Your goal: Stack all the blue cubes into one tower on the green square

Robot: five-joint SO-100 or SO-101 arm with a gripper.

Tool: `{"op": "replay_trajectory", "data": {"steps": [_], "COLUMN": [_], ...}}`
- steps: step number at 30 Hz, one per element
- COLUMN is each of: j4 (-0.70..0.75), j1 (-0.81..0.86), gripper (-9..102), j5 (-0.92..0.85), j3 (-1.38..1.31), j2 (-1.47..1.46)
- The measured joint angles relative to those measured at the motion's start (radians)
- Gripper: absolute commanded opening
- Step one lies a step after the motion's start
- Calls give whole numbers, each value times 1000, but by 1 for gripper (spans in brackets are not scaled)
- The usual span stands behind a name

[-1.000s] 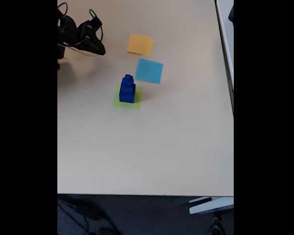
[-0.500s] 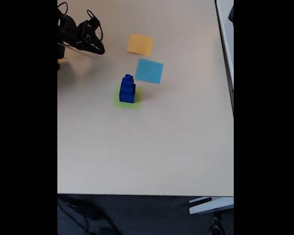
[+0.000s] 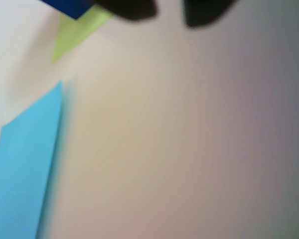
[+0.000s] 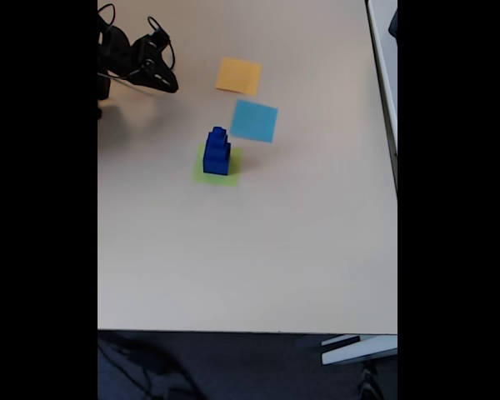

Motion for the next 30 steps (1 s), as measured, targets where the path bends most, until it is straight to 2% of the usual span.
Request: {"op": "replay_trajectory", "data": {"steps": [30], "j4": [0], "j1": [6], "gripper": [0], "j5": [26], "j3": [0], "j2": [0]}}
